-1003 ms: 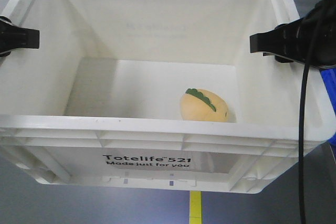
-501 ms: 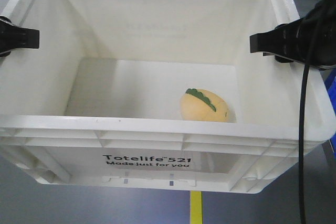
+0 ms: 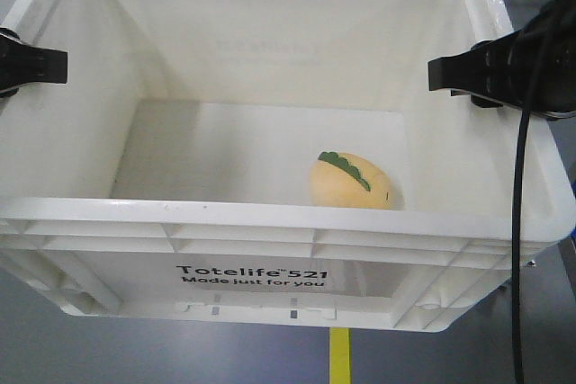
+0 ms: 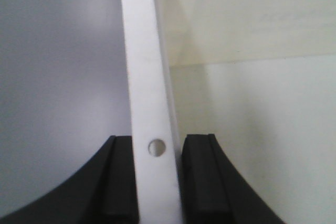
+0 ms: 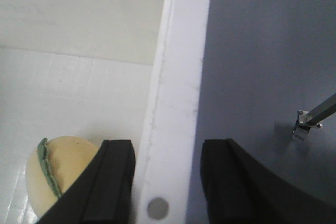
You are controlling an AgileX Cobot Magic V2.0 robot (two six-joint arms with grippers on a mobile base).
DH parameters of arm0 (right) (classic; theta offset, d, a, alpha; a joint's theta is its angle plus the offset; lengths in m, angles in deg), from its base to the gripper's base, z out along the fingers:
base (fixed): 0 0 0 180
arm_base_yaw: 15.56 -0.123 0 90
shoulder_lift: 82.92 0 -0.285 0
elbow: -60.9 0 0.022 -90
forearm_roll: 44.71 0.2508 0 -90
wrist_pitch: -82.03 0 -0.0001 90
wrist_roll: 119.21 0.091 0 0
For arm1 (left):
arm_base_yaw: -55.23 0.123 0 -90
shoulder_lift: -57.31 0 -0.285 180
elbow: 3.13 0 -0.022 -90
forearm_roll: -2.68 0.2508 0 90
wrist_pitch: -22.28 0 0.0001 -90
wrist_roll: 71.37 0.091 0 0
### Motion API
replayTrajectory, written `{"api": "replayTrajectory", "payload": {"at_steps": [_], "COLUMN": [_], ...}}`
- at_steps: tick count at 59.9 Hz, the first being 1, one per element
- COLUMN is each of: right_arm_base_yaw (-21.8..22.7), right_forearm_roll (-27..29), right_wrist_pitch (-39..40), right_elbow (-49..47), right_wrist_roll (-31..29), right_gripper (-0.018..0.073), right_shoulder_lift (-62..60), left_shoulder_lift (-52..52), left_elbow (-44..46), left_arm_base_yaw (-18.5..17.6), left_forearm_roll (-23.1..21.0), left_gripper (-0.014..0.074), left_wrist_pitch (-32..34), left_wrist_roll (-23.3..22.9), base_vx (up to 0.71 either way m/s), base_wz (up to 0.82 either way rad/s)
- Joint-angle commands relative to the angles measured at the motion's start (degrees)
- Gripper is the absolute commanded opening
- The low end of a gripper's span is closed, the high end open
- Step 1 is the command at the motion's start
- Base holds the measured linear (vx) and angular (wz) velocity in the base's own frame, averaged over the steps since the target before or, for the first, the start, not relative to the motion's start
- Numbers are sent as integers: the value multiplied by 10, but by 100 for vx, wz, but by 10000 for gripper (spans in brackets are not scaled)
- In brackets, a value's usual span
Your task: Place moving items into box and shelve
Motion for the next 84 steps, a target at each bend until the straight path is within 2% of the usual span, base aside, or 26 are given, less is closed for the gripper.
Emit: {"api": "replayTrajectory", "payload": {"at_steps": [1, 84], "right_arm_base_yaw": [4, 4], "right_forearm_roll": [-54, -54], "right_wrist_pitch": [37, 37], "right_elbow": [-23, -23], "right_wrist_roll": [19, 19], "right_gripper": [148, 148], "right_shoulder_lift": [-15, -15], "left_shoulder_lift": [-20, -20], "left_elbow": [24, 24], "left_arm_base_yaw": [-4, -4], "left_forearm_roll": [23, 23], "left_gripper": [140, 140], "left_wrist_pitch": [80, 80], "left_wrist_roll": [0, 0], "base_vx": [23, 24], "base_wz": [-1, -4]}}
